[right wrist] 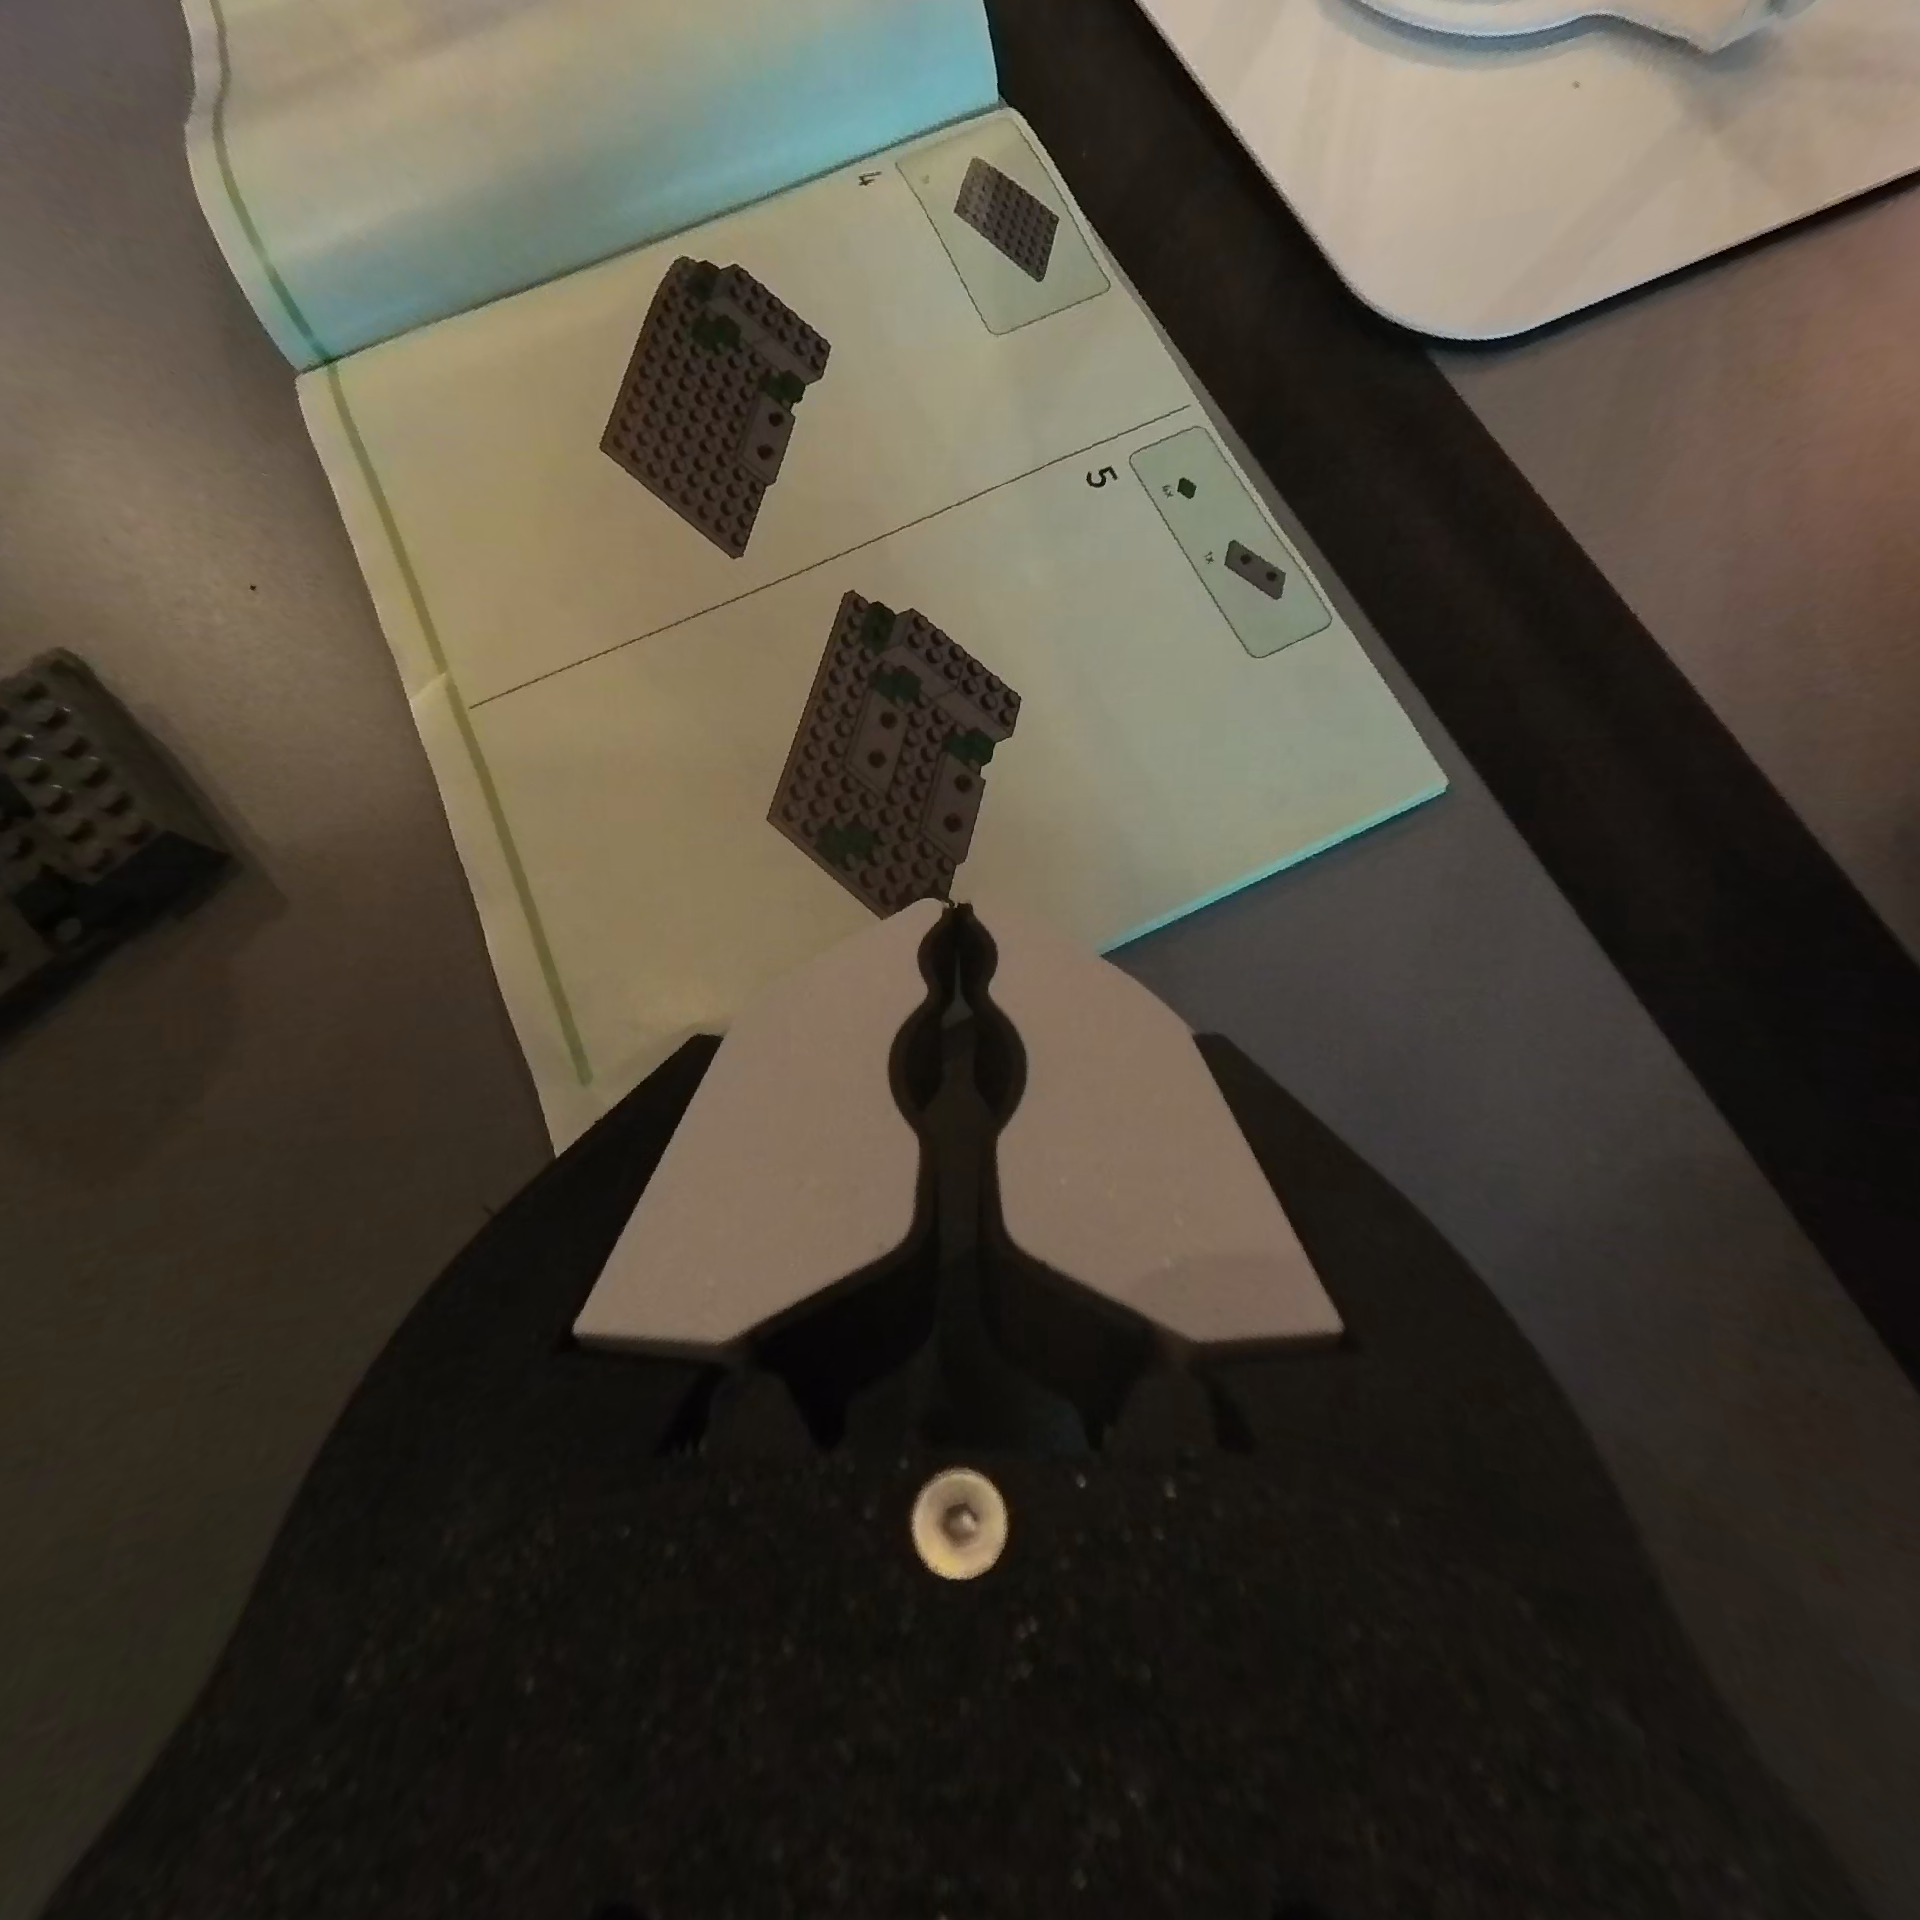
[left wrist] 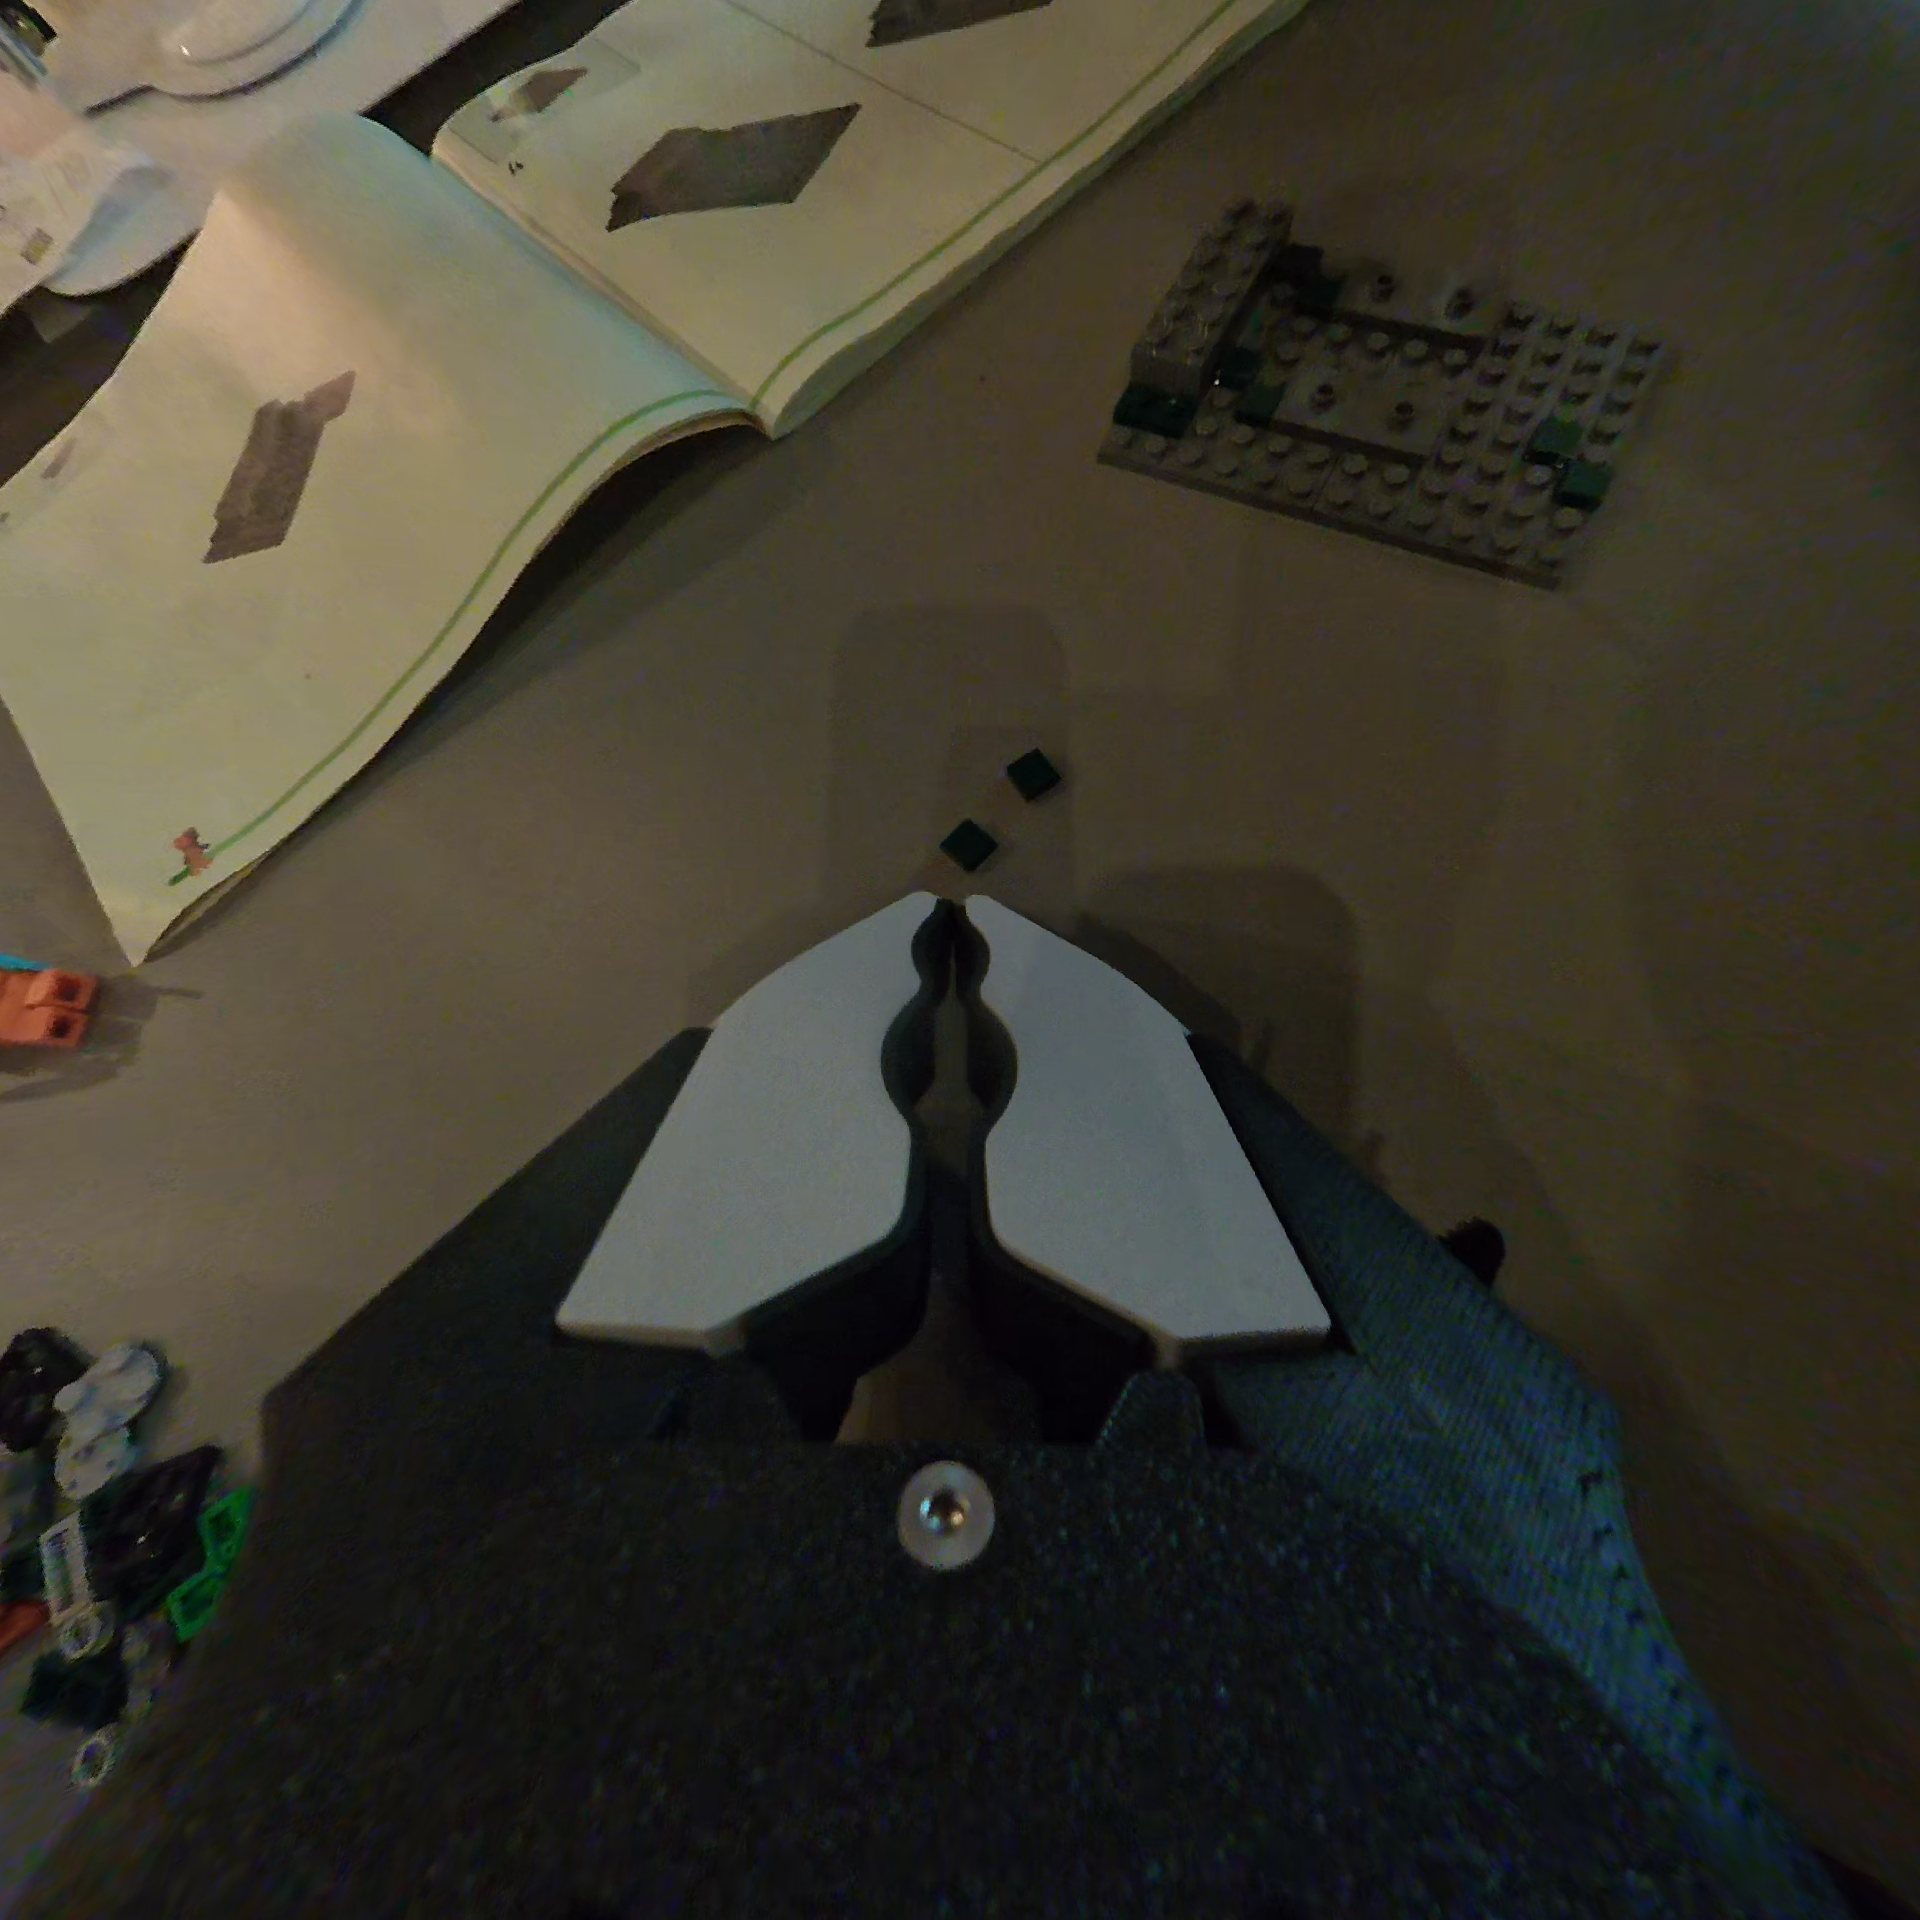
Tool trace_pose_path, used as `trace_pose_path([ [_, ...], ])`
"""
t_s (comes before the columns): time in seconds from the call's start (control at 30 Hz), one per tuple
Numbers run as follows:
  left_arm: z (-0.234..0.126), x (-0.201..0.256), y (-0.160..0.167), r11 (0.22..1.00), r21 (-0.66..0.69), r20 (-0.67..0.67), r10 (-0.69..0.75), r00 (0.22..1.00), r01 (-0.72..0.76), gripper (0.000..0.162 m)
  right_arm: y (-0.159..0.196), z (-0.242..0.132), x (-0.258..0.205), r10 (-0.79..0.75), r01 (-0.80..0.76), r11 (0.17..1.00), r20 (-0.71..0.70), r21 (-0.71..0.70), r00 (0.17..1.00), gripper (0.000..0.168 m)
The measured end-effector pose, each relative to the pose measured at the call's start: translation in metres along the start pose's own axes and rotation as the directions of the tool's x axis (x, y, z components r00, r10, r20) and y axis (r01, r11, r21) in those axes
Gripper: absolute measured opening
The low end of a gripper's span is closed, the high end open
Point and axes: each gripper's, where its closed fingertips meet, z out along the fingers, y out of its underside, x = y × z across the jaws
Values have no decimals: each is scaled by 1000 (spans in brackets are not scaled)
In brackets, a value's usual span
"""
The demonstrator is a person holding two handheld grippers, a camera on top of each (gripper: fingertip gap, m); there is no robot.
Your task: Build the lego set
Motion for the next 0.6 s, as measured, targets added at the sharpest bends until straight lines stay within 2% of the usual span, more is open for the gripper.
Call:
trace_pose_path([
  [0.6, 0, 2, -1, 1000, 1, -3, 13, 1000, -13, 0, -1, 1, -11, -17, 17, 1000, 15, -14, 1000, 0],
])
